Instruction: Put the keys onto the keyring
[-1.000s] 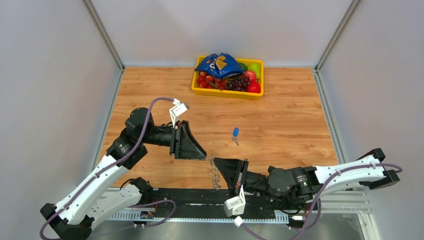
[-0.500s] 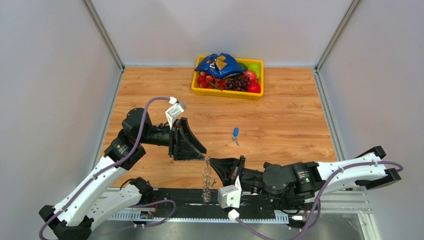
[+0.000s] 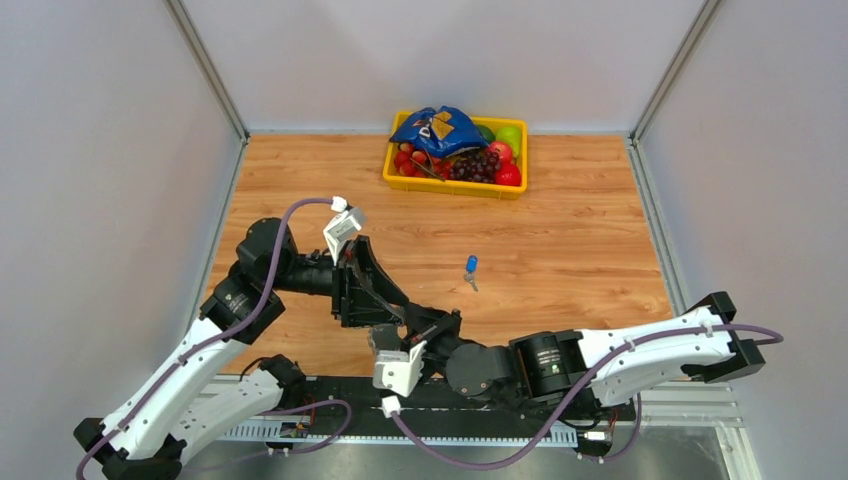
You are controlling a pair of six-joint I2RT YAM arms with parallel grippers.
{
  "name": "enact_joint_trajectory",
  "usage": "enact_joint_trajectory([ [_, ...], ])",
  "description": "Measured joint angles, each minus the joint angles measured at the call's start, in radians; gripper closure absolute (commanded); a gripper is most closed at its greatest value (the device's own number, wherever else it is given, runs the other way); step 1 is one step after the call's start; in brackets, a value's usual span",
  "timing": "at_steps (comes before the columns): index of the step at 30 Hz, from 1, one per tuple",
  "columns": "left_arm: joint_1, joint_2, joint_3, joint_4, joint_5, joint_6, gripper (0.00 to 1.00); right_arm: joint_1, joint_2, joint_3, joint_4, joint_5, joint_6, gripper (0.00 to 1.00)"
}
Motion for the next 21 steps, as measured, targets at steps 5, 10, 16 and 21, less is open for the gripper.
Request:
enact_joint_trajectory([
  [5, 0.000, 0.000, 0.066, -0.172, -0.098, 0.119, 0.36, -0.004, 0.079, 0.061, -0.023, 0.095, 0.050, 1.00],
  [10, 0.000, -0.042, 0.110, -0.331, -0.268, 0.203, 0.33, -0.015, 0.106, 0.083, -0.029, 0.183, 0.076, 1.00],
  [16, 0.000, -0.106, 0.125, -0.395, -0.390, 0.253, 0.31, -0.023, 0.097, 0.095, -0.029, 0.199, 0.112, 1.00],
  [21, 0.000, -0.124, 0.122, -0.385, -0.419, 0.256, 0.29, -0.039, 0.029, 0.095, -0.032, 0.154, 0.168, 1.00],
])
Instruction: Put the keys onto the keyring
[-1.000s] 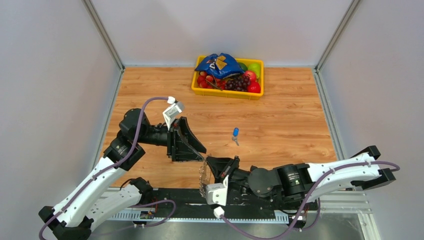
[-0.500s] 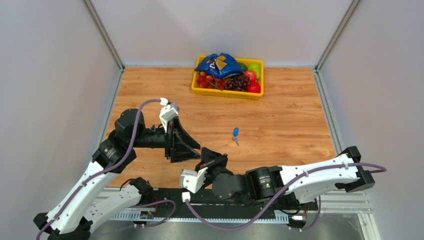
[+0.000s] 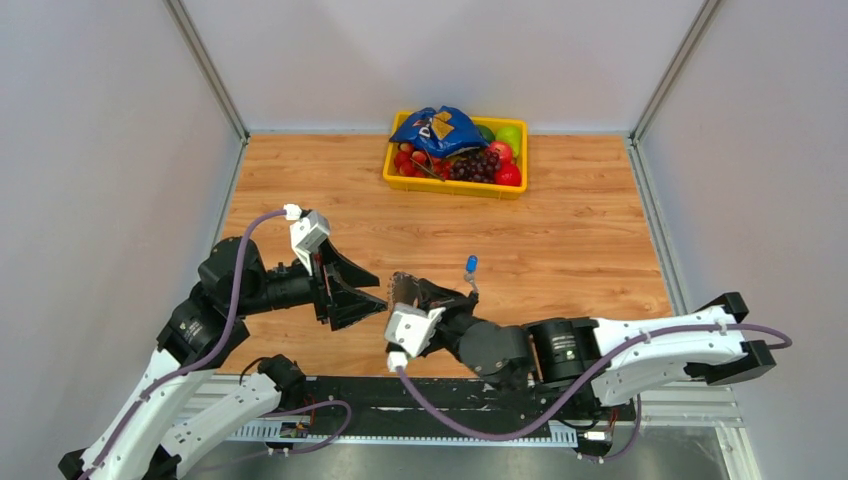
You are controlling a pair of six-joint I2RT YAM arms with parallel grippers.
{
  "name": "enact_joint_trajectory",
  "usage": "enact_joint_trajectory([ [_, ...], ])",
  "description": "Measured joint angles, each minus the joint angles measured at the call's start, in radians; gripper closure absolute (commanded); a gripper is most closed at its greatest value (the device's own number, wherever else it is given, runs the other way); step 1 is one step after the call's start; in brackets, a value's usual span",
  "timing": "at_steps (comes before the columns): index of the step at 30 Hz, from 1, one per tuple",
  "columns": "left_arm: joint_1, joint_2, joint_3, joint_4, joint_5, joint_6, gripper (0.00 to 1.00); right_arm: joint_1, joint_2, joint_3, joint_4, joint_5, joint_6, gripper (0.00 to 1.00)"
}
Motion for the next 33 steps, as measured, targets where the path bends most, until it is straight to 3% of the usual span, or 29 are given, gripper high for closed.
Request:
enact_joint_trajectory([
  [11, 0.000, -0.002, -0.097, 0.169, 0.094, -0.079, 0.27, -0.060, -0.231, -0.016, 0.002, -0.229, 0.153, 1.00],
  [33, 0.000, -0.090, -0.180, 0.525, 0.231, -0.097, 0.18, -0.081, -0.238, 0.051, -0.082, -0.597, 0.320, 1.00],
])
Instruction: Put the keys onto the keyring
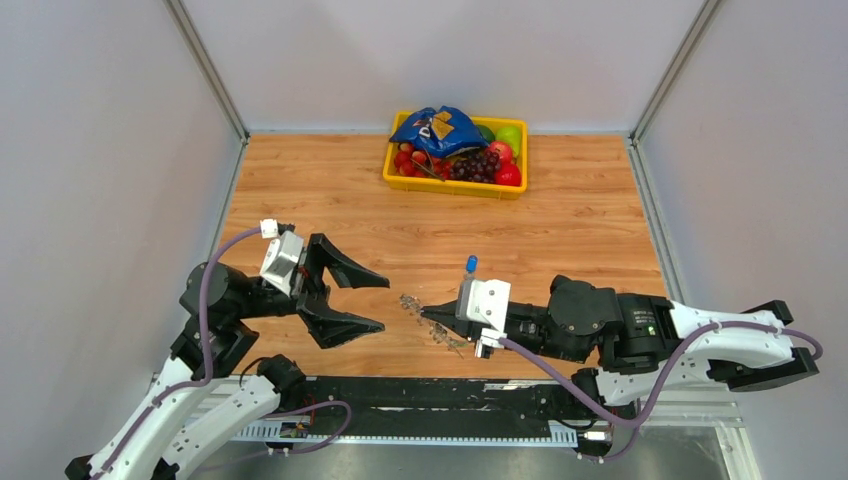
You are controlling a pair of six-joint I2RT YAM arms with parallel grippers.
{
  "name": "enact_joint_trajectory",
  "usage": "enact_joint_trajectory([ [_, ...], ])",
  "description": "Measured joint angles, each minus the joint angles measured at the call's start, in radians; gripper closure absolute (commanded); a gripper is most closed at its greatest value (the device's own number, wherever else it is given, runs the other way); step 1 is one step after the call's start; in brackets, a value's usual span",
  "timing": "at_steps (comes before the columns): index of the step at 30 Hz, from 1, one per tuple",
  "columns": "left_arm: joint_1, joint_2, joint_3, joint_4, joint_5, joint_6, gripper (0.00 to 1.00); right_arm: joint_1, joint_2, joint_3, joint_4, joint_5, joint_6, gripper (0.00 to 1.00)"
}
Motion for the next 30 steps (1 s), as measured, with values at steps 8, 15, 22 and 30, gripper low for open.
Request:
enact_joint_trajectory([
  [8, 0.000, -0.008, -0.050, 0.121, 0.033, -0.002, 0.16, -0.003, 0.051, 0.089, -0.024, -0.110, 0.068, 1.00],
  [15, 0.000, -0.007, -0.094, 0.214, 0.054, -0.024, 0.14, -0.003, 0.074, 0.102, -0.040, -0.172, 0.101, 1.00],
  [22, 0.000, -0.008, -0.129, 0.361, 0.145, -0.111, 0.13, -0.007, 0.097, 0.119, -0.043, -0.176, 0.116, 1.00],
  [30, 0.000, -0.001, -0.135, 0.424, 0.213, -0.172, 0.12, -0.016, 0.129, 0.159, -0.043, -0.177, 0.117, 1.00],
])
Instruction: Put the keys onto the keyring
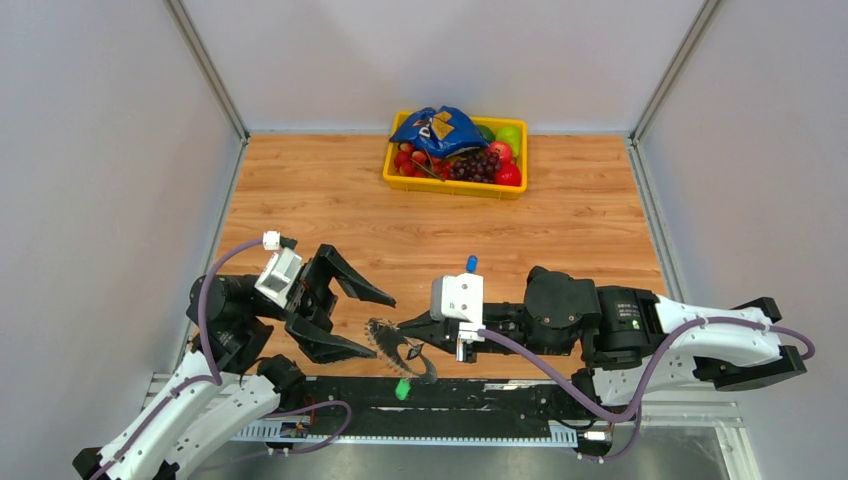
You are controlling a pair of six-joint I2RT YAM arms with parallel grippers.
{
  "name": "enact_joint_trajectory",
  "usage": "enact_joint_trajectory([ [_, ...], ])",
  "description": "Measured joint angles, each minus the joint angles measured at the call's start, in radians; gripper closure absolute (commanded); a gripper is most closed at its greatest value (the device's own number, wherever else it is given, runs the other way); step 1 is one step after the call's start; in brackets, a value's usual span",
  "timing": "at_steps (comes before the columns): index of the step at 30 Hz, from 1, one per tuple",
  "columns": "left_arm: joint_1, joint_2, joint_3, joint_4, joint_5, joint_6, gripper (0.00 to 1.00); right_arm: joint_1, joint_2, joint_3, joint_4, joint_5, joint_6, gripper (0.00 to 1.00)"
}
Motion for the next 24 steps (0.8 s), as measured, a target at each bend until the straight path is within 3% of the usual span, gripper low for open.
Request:
enact_joint_trajectory([
  [8, 0.000, 0.007, -0.010, 0.000, 0.023, -0.003, 0.14, -0.001, 0.029, 0.039, 0.000, -0.012, 0.000, 1.00],
  [11, 0.000, 0.007, -0.011, 0.001, 0.039, -0.008, 0.23, -0.003, 0.043, 0.048, 0.000, -0.016, 0.000, 1.00],
  [13, 0.000, 0.009, -0.011, 0.007, 0.048, -0.016, 0.39, -0.005, 0.053, 0.054, 0.000, -0.017, 0.000, 1.00],
  [14, 0.000, 0.011, -0.011, 0.012, 0.055, -0.023, 0.56, -0.007, 0.058, 0.057, 0.000, -0.017, 0.000, 1.00],
  [16, -0.001, 0.021, -0.011, 0.028, 0.071, -0.028, 0.76, -0.009, 0.066, 0.061, 0.000, -0.018, 0.000, 1.00],
  [18, -0.001, 0.032, -0.012, 0.033, 0.083, -0.043, 0.88, -0.010, 0.068, 0.062, 0.000, -0.025, -0.003, 1.00],
  [20, -0.001, 0.043, -0.012, 0.036, 0.101, -0.051, 0.98, -0.011, 0.069, 0.065, -0.003, -0.025, -0.004, 1.00],
  [24, -0.006, 0.048, -0.008, 0.004, 0.126, -0.043, 1.00, -0.013, 0.076, 0.076, -0.033, -0.024, -0.008, 1.00],
])
